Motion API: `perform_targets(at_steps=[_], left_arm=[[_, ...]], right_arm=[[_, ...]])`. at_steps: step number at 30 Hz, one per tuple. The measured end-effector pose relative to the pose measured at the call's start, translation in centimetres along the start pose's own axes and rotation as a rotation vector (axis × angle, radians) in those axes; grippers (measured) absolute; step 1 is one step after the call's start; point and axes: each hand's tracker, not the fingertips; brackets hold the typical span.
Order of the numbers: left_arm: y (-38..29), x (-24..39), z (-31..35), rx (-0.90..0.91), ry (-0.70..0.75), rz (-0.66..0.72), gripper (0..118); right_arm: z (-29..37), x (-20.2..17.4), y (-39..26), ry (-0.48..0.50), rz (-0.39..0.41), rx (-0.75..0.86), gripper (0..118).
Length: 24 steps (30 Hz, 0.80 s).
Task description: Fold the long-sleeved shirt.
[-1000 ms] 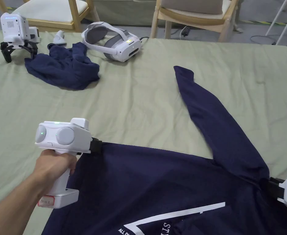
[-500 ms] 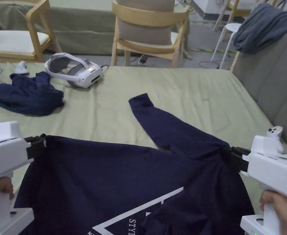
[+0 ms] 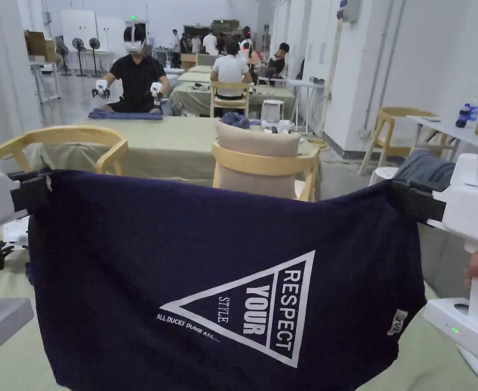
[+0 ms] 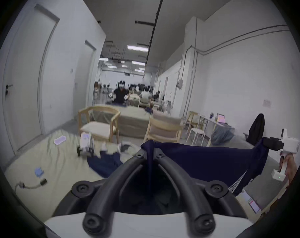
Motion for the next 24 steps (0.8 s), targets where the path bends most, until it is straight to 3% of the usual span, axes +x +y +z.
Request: perform_targets(at_steps=[5,11,16,18,24], left_arm=[[8.0,1.1,-2.5,0.056,0.021,-0.028,9],[16.3,4.3,-5.3,0.106,0.075,-0.09,9],[21.5,5.6,-7.8,0.198,0.115,-0.092,9],[22.9,6.5,-8.9,0.214,0.153,-0.13,9],[27.9,6.5,-13.3,0.265,0.234,-0.084,9]], right_arm=[[-2.4,-0.8,9.0,-0.006,0.005,0.058,1],[-5.1,-1.7,18.2,-0.047,0.065,0.115,1],[-8.5,-1.9,24.2,-0.107,0.092,0.152,1],[-10.1,-2.3,26.3,-0.166,0.147,0.168,1],[-13.7,-4.7,30.8,-0.219,0.165,0.244,1]])
